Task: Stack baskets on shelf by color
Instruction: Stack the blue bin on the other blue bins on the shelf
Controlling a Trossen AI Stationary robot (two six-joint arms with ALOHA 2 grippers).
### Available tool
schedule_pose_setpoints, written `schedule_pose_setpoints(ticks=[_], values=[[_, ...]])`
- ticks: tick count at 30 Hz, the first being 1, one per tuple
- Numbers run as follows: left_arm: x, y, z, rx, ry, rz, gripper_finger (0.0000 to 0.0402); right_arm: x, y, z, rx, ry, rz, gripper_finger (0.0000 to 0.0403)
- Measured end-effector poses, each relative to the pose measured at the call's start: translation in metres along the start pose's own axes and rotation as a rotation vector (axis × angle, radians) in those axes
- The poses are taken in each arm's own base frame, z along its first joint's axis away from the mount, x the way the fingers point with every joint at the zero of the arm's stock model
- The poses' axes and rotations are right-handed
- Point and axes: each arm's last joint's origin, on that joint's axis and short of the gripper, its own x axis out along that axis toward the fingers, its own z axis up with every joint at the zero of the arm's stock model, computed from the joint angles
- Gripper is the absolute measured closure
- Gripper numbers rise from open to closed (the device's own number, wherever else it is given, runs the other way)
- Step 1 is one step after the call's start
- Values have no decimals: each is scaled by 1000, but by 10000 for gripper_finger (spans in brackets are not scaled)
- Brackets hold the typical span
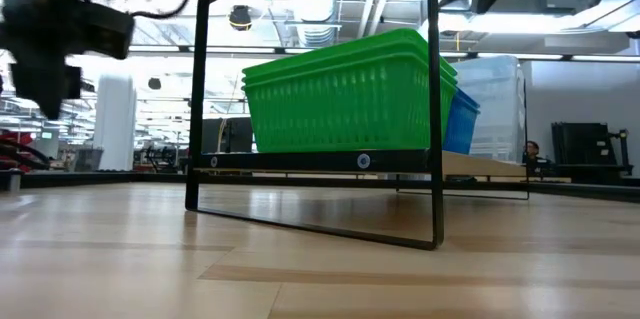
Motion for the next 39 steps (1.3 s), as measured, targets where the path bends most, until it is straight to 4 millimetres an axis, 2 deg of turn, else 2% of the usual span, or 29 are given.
schedule_pose_setpoints(ticks=[8,12,16,21,25,29,35,39], values=[[1,-34,-27,20,176,-242,188,-4,-7,2,-113,5,-29,212],[-3,-53,-42,55,221,-349,153,-16,-16,6,-167,8,-20,210],[-15,-74,-54,137,185,-380,150,-30,-30,14,-202,4,-25,213],[-17,-103,-70,327,121,-341,158,-41,-42,21,-218,-16,-29,217],[-1,-119,-82,492,122,-206,157,-46,-46,25,-213,-46,-8,217],[22,-123,-90,555,135,-78,150,-46,-46,25,-225,-50,-11,215],[45,-135,-95,576,141,-111,147,-46,-46,24,-248,-50,-10,220],[62,-135,-99,572,195,-61,147,-46,-46,24,-249,-50,-10,222]])
